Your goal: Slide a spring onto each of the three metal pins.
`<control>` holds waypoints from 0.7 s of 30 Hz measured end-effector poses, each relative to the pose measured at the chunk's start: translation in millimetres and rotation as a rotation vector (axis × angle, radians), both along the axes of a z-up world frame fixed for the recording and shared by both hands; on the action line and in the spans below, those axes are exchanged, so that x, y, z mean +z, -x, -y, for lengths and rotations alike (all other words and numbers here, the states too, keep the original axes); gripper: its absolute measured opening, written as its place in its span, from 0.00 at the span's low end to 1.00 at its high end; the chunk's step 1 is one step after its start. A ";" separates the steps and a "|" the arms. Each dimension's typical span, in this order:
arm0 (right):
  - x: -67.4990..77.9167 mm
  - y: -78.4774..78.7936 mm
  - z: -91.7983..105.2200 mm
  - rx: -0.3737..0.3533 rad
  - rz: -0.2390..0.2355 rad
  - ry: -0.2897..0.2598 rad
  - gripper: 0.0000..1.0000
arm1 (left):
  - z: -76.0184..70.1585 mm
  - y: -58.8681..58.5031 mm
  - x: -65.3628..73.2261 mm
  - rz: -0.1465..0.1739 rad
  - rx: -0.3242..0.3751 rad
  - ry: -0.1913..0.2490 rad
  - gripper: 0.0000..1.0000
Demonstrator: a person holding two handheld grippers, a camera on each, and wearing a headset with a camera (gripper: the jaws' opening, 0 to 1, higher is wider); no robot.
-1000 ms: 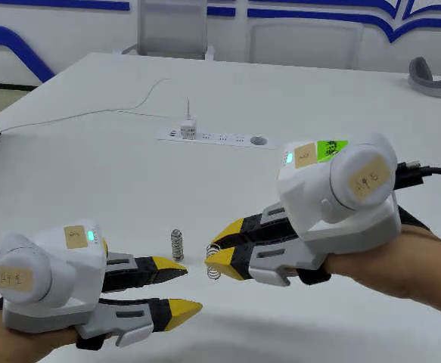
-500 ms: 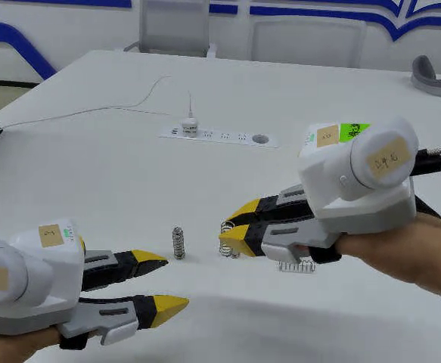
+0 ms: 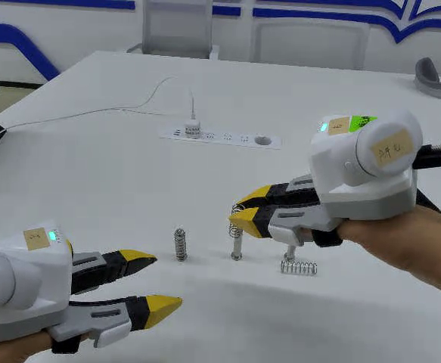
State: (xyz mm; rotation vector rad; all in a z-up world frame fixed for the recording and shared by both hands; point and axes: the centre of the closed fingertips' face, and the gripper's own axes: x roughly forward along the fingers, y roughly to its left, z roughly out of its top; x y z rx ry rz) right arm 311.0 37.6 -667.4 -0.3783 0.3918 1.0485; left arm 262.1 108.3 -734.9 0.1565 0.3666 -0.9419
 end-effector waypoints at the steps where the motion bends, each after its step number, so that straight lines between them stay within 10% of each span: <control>1: 0.1 -1.7 0.7 -0.004 0.000 -0.002 0.12 | 0.0 0.1 0.1 0.000 0.001 0.001 0.43; 21: -17.2 -33.5 7.4 -0.085 -0.017 -0.011 0.12 | 0.6 0.1 1.2 -0.007 0.017 0.010 0.47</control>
